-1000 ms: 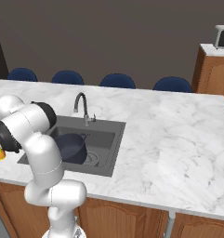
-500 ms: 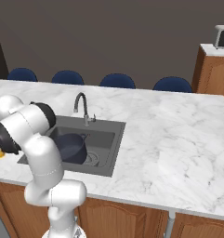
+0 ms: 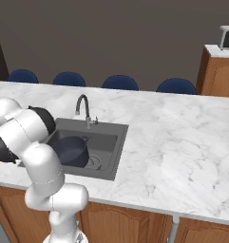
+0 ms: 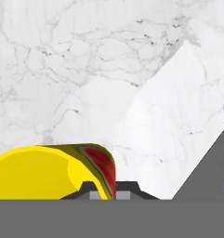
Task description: Pick the cup and pot and place them in the sink. Then turn on the water.
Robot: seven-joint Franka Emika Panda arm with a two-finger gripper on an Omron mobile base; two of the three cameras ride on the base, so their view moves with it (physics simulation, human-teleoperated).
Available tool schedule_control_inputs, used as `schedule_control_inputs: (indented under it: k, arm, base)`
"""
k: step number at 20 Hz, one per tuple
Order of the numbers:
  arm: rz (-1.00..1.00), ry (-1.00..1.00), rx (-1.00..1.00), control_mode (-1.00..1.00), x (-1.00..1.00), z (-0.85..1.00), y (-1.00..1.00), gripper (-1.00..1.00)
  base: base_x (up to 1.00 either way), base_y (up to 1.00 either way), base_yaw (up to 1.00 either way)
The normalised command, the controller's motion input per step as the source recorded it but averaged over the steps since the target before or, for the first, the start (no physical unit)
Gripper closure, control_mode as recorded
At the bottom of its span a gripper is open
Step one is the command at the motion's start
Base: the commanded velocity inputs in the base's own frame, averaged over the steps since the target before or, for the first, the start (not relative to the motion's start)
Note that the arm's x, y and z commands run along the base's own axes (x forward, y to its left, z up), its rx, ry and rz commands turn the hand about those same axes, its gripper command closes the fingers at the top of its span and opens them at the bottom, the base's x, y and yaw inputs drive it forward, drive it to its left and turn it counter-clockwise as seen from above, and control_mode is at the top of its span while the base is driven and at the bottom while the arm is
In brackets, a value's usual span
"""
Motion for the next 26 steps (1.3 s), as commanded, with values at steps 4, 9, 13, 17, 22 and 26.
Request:
schedule_control_inputs:
  k: [4,9,13,17,22,26]
  arm:
    - [-0.03,0.00,0.01,-1.00,0.00,0.23,-0.24,1.00]
    - [0.00,0.00,0.00,-1.00,0.00,0.05,-0.31,1.00]
    - [0.00,0.00,0.00,-1.00,0.00,0.02,-0.34,1.00]
    - [0.00,0.00,0.00,-1.00,0.00,0.00,-0.40,1.00]
    - [0.00,0.00,0.00,-1.00,0.01,0.00,-0.44,1.00]
    - [0.00,0.00,0.00,-1.00,0.08,0.00,-0.43,1.00]
  base:
    - [0.00,0.00,0.00]
    - [0.00,0.00,0.00]
    - [0.00,0.00,0.00]
    - [0.00,0.00,0.00]
    - [0.00,0.00,0.00]
    - [0.00,0.00,0.00]
